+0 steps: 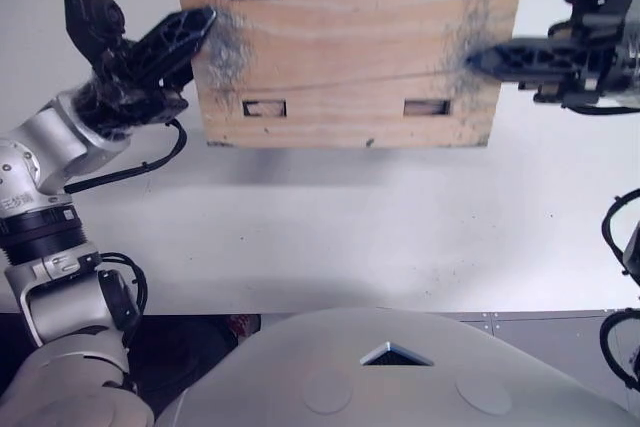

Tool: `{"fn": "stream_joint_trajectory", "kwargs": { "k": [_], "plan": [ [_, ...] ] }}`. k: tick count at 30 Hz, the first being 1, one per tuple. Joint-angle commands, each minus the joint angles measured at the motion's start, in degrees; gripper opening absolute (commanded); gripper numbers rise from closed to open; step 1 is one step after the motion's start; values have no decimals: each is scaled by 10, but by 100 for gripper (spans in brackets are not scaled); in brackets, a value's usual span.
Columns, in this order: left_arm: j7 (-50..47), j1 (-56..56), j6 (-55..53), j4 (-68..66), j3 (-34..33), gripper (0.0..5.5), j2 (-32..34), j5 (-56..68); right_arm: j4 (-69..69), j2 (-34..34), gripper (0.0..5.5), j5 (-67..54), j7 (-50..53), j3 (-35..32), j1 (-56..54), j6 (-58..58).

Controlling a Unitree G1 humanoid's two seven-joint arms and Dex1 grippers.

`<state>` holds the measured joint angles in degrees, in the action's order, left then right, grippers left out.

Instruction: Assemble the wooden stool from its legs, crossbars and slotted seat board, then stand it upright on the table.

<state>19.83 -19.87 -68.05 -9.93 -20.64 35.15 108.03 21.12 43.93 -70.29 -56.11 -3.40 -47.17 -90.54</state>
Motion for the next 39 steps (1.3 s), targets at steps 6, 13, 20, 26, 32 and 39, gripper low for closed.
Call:
{"fn": "stream_joint_trajectory", "kwargs": {
  "k": [6, 13, 20, 26, 32, 39],
  "plan": [
    [-256, -107, 155, -223, 20, 128, -71, -133, 345, -155, 130, 107, 225, 43, -191, -19],
    [-243, -158, 177, -285, 15, 128, -105, -190, 444, -184, 130, 180, 283, -6, -198, 45],
    [-221, -187, 209, -342, -4, 205, -131, -252, 500, -188, 256, 206, 359, -65, -196, 146],
    [-141, -197, 211, -360, -28, 282, -127, -320, 486, -152, 360, 192, 403, -155, -186, 192],
    [-40, -187, 267, -298, -73, 282, -142, -369, 405, -134, 382, 153, 389, -252, -165, 199],
    [5, -154, 349, -229, -87, 245, -162, -446, 226, -170, 410, 125, 421, -339, -96, 254]
  ]
}}
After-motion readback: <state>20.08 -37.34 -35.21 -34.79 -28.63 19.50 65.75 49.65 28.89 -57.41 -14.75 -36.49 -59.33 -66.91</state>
